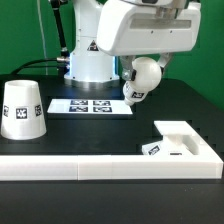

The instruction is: Assemble lamp

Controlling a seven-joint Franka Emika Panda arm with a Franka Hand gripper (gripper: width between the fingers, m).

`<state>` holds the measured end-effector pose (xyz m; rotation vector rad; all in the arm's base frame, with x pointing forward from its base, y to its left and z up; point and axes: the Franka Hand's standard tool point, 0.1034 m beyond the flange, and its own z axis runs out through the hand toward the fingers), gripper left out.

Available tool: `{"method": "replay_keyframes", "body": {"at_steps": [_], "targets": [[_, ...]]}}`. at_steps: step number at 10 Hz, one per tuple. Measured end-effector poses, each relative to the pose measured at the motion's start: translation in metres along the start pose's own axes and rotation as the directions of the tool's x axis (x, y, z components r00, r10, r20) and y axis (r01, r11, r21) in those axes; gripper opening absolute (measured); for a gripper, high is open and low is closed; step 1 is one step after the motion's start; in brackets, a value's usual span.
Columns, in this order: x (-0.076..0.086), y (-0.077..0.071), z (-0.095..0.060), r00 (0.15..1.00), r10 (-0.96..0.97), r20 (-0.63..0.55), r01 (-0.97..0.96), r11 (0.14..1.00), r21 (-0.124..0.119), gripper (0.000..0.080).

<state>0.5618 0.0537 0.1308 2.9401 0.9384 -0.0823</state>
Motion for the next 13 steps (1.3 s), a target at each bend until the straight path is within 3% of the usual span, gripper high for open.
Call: {"method": "replay_keyframes", "body": {"at_steps": [4, 5, 6, 7, 9, 12, 13], "targets": [[0.015, 0.015, -0.022, 0.979, 0.003, -0.202, -0.013, 0.999, -0.047, 0.058], [0.023, 0.021, -0.029, 0.964, -0.006, -0.264, -0.015, 0.997, -0.08, 0.058], [0.021, 0.027, -0.026, 0.948, -0.02, -0.318, -0.015, 0.994, -0.108, 0.058], [0.017, 0.023, -0.022, 0.956, -0.014, -0.293, -0.014, 0.996, -0.092, 0.058], [0.023, 0.028, -0.029, 0.95, -0.065, -0.306, 0.029, 0.992, -0.119, 0.058], [0.046, 0.021, -0.044, 0.937, -0.075, -0.34, 0.033, 0.991, -0.128, 0.058], [0.053, 0.016, -0.044, 0.939, -0.063, -0.339, 0.025, 0.993, -0.115, 0.058]]}}
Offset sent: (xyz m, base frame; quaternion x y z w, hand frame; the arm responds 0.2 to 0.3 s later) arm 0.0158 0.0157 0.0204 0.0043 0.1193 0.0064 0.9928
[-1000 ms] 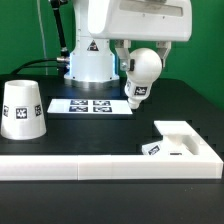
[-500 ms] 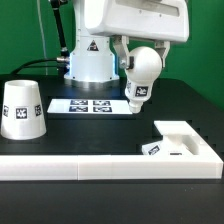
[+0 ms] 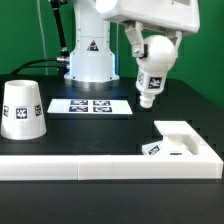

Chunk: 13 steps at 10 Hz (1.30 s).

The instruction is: Assemble lamp

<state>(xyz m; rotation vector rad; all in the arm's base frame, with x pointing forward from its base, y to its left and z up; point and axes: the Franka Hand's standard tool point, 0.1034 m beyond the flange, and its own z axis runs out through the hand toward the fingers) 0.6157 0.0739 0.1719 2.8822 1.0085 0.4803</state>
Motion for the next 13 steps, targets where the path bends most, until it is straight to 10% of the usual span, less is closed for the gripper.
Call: {"method": "replay_keyframes", "body": {"at_steps": [13], "targets": [[0.021, -0.005, 0.01, 0.991, -0.037, -0.129, 0.028, 0.997, -0.069, 0.058]]}}
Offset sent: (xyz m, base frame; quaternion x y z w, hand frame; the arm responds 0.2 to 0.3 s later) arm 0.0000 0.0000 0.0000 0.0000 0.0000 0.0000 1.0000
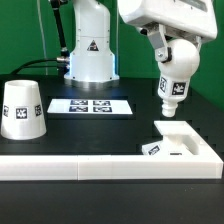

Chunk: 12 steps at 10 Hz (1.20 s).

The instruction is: Assemble lamp

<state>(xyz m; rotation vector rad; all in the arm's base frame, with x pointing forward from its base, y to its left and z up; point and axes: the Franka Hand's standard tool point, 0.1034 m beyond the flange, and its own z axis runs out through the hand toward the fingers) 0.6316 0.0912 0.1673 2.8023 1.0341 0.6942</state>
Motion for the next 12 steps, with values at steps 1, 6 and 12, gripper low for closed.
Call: {"method": "replay_keyframes", "body": {"at_steps": [1, 6, 12], "targets": [[-0.003, -0.001, 0.002, 1.0, 0.002, -0.013, -0.002, 1.0, -0.01, 0.058], [-0.009, -0.013, 0.011, 1.0, -0.005, -0.012, 0.005, 1.0, -0.002, 0.058], [-0.016, -0.021, 0.025, 1.0, -0.008, 0.006, 0.008, 1.0, 0.013, 0.058]]}}
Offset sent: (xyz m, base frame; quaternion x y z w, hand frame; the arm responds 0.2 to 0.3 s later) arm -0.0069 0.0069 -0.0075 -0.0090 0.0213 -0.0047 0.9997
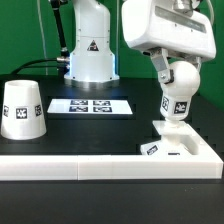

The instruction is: Assemble lamp

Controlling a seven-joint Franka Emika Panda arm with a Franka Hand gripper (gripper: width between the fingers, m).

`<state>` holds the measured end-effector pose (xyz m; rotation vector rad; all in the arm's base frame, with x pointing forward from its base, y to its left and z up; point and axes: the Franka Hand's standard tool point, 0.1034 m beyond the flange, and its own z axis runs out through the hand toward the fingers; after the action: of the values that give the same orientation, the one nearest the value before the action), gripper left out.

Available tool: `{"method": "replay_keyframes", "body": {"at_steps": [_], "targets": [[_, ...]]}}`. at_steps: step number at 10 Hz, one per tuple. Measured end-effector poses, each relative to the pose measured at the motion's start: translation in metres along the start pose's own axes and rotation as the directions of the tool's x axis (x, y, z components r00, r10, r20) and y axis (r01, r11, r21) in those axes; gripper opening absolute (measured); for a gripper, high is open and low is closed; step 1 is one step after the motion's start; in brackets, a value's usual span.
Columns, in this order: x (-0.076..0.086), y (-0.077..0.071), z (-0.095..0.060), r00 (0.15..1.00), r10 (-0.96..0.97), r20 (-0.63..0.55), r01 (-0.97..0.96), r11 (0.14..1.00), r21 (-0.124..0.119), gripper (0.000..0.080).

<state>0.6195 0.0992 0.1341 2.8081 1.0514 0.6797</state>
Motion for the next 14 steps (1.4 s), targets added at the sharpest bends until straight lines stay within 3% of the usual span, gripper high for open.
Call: {"method": "replay_keyframes", "body": {"at_steps": [7, 9, 10, 14], "targets": [[-0.011, -0.0018, 0.0045, 0.998, 0.004, -0.057, -0.007, 0.999, -0.043, 0.058], [-0.0113, -0.0016, 0.0044, 0.998, 0.005, -0.057, -0.007, 0.999, -0.043, 0.058], [-0.0114, -0.0016, 0.0045, 0.998, 0.005, -0.057, -0.007, 0.999, -0.043, 0.0673], [-0.0107, 0.003, -0.004, 0.999, 0.009, -0.044, -0.011, 0.999, -0.04, 0.0698]]}}
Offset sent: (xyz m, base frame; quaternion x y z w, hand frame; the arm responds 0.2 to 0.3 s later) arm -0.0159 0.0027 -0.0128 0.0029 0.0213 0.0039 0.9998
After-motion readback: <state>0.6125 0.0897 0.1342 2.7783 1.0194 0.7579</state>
